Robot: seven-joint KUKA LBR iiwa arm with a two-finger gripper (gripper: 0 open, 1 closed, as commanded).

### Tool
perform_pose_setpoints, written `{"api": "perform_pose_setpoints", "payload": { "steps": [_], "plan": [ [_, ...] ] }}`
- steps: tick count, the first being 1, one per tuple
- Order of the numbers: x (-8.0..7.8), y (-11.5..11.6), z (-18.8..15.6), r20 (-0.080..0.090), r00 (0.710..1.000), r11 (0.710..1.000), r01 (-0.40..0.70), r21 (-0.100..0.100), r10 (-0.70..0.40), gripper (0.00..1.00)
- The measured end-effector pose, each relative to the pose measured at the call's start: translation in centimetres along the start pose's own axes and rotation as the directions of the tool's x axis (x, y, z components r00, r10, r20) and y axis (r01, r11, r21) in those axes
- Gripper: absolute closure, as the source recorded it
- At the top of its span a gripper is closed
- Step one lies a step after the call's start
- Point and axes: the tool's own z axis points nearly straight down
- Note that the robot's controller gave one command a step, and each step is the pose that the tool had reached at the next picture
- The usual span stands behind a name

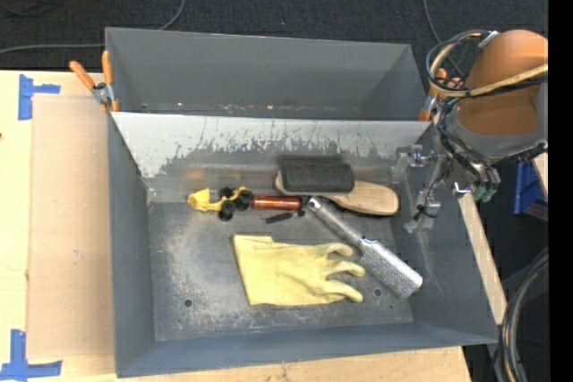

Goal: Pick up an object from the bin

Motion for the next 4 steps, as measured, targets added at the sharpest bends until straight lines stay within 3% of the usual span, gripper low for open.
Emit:
{"api": "perform_pose_setpoints", "payload": {
  "steps": [1, 2, 3, 4],
  "plan": [
    [0.0, 0.0, 0.0, 0.000, 1.000, 1.000, 0.000, 0.000, 0.000, 0.00],
    [5.6, 5.8, -6.6, 0.002, 0.926, 0.926, 0.377, -0.001, -0.377, 0.00],
    [3.5, 0.1, 4.9, 0.003, 0.996, 0.996, -0.085, 0.001, 0.085, 0.00],
    [3.9, 4.7, 2.7, 0.009, 0.911, 0.911, 0.413, 0.004, -0.413, 0.00]
  ]
}}
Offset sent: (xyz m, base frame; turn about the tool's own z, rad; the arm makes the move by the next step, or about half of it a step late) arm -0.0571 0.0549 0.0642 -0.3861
